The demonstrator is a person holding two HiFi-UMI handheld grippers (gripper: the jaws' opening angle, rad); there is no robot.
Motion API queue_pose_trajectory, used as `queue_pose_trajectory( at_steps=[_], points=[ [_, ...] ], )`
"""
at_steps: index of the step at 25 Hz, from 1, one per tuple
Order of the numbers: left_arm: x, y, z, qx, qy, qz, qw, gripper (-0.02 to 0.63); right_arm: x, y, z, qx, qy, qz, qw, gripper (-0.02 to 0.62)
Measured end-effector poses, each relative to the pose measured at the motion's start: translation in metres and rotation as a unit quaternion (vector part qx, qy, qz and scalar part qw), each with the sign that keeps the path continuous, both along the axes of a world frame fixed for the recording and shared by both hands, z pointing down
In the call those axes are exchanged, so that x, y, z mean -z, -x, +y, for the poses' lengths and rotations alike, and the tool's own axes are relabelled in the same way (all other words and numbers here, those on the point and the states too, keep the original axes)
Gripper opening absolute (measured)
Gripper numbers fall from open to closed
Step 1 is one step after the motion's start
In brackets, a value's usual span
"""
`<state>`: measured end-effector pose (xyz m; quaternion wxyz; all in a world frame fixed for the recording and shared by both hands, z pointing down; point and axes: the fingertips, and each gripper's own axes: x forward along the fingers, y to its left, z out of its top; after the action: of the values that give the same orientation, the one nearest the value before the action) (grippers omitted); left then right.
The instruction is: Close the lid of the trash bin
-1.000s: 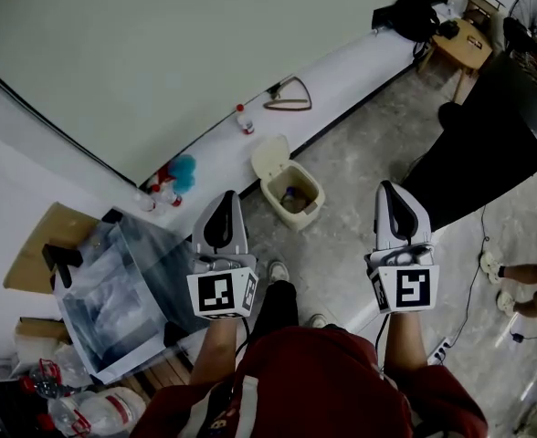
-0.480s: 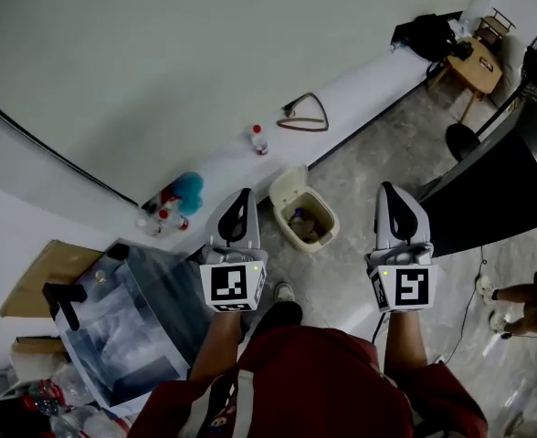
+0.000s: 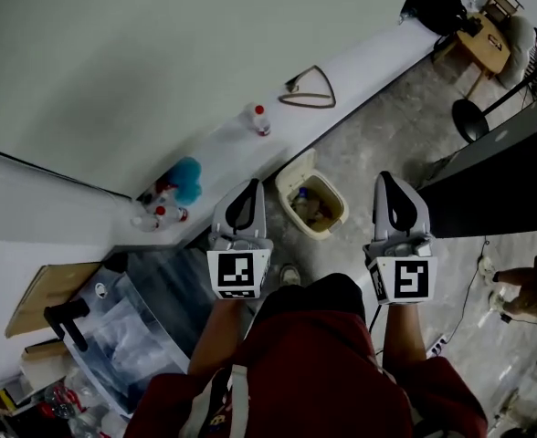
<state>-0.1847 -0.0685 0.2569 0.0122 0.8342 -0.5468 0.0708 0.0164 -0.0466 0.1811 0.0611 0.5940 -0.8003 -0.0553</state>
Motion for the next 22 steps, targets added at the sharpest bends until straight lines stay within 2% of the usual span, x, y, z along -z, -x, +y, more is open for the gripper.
queue_pose_trajectory(
  at_steps=[5,13,18,22],
  points=[
    [-0.045,-0.007,-0.018,-0.008,0.045,-0.002,0.999,0.003,-0.031,-0.004,-0.019,-0.005,0.03,-0.006,1.0,0.0],
    [-0.117,-0.034,-0.053,-0.015,0.1,-0.03,0.9944,0.006,-0.097,-0.023,-0.057,0.012,0.086,-0.009,0.996,0.0],
    [-0.165,-0.053,-0.072,-0.027,0.13,-0.037,0.9904,0.087,-0.14,-0.032,-0.072,0.028,0.119,-0.011,0.992,0.0],
    [-0.218,-0.067,-0.084,-0.054,0.176,-0.057,0.9813,0.175,-0.17,-0.038,-0.083,0.04,0.144,-0.013,0.989,0.0]
  ],
)
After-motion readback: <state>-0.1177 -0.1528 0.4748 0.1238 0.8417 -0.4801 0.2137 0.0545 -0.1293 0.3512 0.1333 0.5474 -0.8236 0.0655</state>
